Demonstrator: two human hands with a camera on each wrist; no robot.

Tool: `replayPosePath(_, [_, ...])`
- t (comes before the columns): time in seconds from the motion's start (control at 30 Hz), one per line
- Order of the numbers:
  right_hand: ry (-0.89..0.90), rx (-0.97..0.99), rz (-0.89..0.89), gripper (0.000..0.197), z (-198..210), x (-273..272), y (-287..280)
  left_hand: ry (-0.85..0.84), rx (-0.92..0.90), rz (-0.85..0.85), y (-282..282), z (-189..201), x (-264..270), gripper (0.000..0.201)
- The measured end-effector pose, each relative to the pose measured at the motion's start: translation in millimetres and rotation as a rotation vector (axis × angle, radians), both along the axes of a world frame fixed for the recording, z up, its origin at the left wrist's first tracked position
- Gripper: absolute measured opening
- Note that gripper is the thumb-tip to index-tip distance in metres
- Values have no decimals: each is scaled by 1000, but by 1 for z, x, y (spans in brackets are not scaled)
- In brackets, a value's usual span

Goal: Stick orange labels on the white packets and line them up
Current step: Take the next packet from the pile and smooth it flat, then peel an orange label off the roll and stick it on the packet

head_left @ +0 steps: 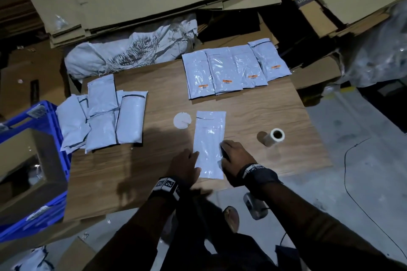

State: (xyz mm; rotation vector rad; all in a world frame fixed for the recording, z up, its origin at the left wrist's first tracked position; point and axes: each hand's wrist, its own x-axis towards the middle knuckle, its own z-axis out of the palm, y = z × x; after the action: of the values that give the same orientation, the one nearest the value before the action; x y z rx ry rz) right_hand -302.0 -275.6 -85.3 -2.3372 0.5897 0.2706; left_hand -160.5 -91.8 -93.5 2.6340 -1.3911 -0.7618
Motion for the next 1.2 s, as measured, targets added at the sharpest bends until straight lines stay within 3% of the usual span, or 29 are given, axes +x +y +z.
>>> replayPosePath(0.13, [-107, 158, -6, 14, 12, 0, -6, 49, 8, 9, -3, 2, -20, 67])
replayPosePath(0.27, [-121, 185, -105, 48, 28, -10, -6, 71, 6, 25, -9, 6, -27, 70])
replayPosePath(0.33, [-188, 95, -97, 45, 33, -21, -11, 90, 7, 42, -12, 11, -28, 69])
replayPosePath(0.47, [-321, -285, -216, 55, 41, -54, -47, 118, -55, 69, -17, 18, -24, 73])
replayPosePath(0.53, [-241, -405, -288, 60, 45, -69, -70, 124, -106, 57, -22, 23, -24, 72])
replayPosePath(0.6, [-48, -428, -299, 67, 44, -79, -91, 144, -176, 39, -28, 29, -26, 73])
replayPosePath(0.67, [60, -300, -264, 61, 42, -82, -107, 188, -249, 28, -35, 33, -29, 74])
replayPosePath(0.77, [40, -158, -220, 50, 51, -81, -120, 218, -312, 14, -47, 39, -36, 57])
replayPosePath(0.83, [-43, -97, -338, 50, 52, -81, -126, 235, -410, -8, -57, 47, -39, 47])
replayPosePath(0.9, [-155, 94, -544, 41, 56, -80, -127, 237, -538, -34, -69, 59, -41, 42])
replayPosePath(0.97, [-282, 444, -733, 23, 68, -78, -122, 229, -614, -65, -86, 75, -40, 45])
replayPosePath(1.03, [-338, 737, -800, 12, 88, -75, -113, 246, -614, -97, -104, 93, -40, 55])
replayPosePath(1.2, [-378, 867, -747, 22, 114, -69, -106, 342, -555, -190, -134, 114, -47, 75])
